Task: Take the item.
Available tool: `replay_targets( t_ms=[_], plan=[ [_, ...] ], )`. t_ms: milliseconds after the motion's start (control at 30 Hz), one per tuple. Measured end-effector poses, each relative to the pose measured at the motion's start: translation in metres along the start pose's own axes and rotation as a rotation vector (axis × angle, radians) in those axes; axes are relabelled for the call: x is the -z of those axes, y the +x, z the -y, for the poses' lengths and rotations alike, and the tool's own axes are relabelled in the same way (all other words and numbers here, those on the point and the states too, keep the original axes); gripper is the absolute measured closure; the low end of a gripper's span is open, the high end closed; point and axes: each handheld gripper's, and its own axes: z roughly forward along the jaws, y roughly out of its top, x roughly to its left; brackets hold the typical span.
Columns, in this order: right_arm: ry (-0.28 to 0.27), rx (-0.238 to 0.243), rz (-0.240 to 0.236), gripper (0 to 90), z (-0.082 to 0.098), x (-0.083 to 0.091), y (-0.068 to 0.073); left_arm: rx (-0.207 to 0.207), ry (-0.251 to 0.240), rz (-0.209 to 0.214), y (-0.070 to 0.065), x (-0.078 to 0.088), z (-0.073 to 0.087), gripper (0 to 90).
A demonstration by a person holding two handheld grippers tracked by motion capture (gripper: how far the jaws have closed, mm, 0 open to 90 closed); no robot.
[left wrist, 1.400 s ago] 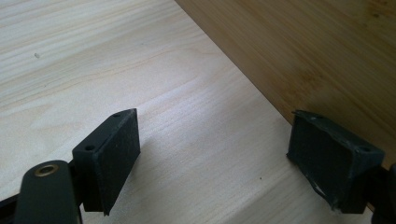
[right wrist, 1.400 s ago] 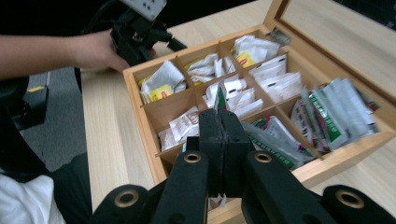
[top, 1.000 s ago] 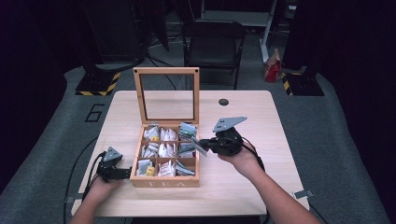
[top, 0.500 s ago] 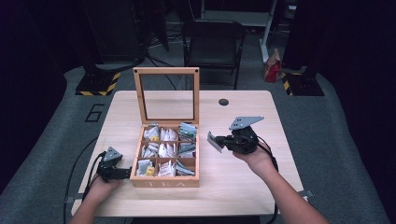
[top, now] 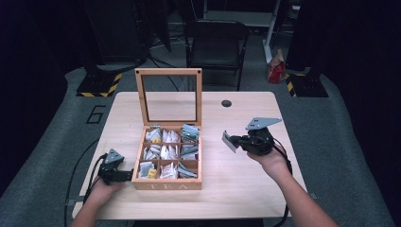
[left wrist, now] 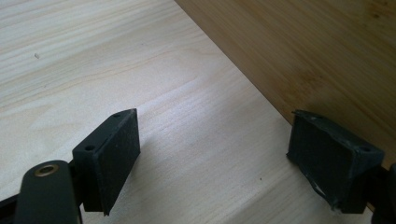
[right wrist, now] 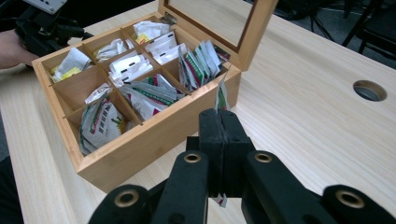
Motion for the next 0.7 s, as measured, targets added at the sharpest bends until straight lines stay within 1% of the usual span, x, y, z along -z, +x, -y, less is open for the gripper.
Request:
replay_targets(
  t_ms=[133, 200, 267, 333, 367, 533, 567, 700],
  plan=[
    [0.0, -0.013, 0.015, 89.7, 0.005, 0.004, -0.005, 0.001, 0.0, -0.001, 0.0, 0.0, 0.0, 16.4],
    [0.003, -0.012, 0.02, 89.7, 0.007, 0.006, -0.007, -0.001, 0.001, -0.001, 0.0, 0.0, 0.0, 16.4],
    [0.006, -0.022, 0.028, 89.7, 0.01, 0.007, -0.009, -0.001, 0.001, -0.001, 0.0, 0.0, 0.0, 16.4],
    [0.006, -0.022, 0.033, 89.7, 0.012, 0.009, -0.012, -0.002, 0.001, -0.002, 0.0, 0.0, 0.0, 16.4],
    [0.007, -0.026, 0.037, 89.7, 0.013, 0.01, -0.013, -0.007, 0.002, -0.003, 0.0, 0.0, 0.0, 16.4],
    [0.01, -0.043, 0.052, 89.7, 0.02, 0.013, -0.016, -0.007, 0.002, -0.005, 0.0, 0.0, 0.0, 16.5],
    [0.01, -0.037, 0.054, 89.7, 0.021, 0.013, -0.017, -0.008, 0.002, -0.005, 0.0, 0.0, 0.0, 16.5],
    [0.014, -0.044, 0.061, 89.7, 0.025, 0.014, -0.02, -0.006, 0.001, -0.004, 0.0, 0.0, 0.0, 16.5]
  ],
)
